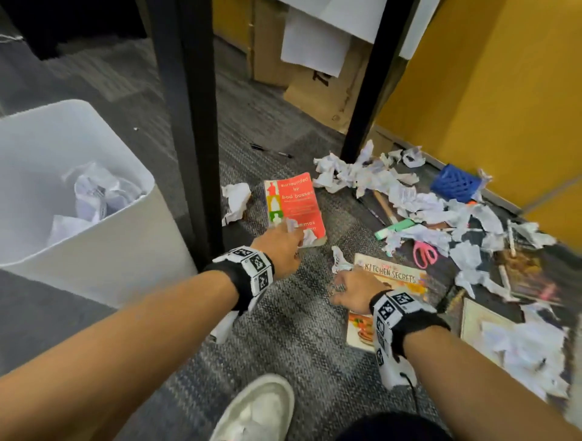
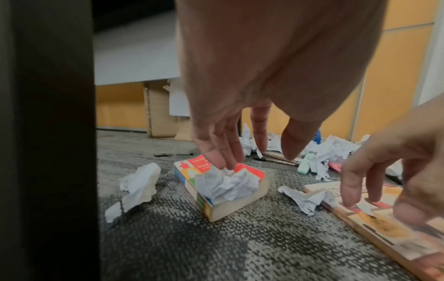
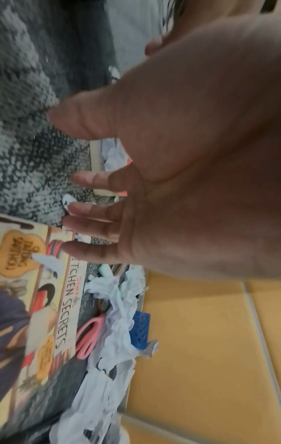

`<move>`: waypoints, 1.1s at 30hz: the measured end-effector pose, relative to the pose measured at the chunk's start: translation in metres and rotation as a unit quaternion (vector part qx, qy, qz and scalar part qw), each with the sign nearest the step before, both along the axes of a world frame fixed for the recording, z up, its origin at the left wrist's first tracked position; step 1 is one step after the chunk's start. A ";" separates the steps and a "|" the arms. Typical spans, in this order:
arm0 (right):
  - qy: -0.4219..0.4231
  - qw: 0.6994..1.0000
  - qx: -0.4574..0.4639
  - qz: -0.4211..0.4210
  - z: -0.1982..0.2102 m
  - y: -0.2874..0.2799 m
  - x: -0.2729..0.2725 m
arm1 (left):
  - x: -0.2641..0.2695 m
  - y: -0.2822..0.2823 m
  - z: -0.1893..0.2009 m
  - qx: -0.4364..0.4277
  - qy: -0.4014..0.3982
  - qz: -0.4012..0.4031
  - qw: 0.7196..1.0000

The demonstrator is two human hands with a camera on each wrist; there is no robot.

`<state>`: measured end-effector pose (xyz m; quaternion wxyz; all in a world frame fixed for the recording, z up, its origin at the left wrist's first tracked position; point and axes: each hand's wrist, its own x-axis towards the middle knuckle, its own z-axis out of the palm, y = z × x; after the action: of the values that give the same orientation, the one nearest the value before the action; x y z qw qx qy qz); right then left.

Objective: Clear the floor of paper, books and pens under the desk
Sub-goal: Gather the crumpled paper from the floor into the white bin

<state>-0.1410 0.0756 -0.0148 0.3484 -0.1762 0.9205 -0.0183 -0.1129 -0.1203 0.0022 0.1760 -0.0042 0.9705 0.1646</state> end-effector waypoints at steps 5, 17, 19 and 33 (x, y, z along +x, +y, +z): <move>0.042 0.998 0.036 0.039 -0.019 0.003 -0.046 | -0.045 0.006 -0.049 -0.033 0.057 0.000 0.998; 0.078 0.995 -0.006 0.064 -0.059 0.012 -0.078 | -0.085 -0.014 -0.090 0.015 0.081 0.148 0.986; 0.096 0.994 -0.016 0.053 -0.057 0.008 -0.087 | -0.095 -0.024 -0.084 0.039 0.145 0.263 0.953; 0.085 0.995 -0.027 -0.039 -0.048 -0.038 -0.174 | -0.120 -0.058 -0.110 0.010 -0.033 0.475 0.879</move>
<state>-0.3153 0.0380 -0.0630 0.2634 -0.1507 0.9520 -0.0414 -0.2326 -0.1785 -0.1076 0.1081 -0.4687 0.8437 0.2384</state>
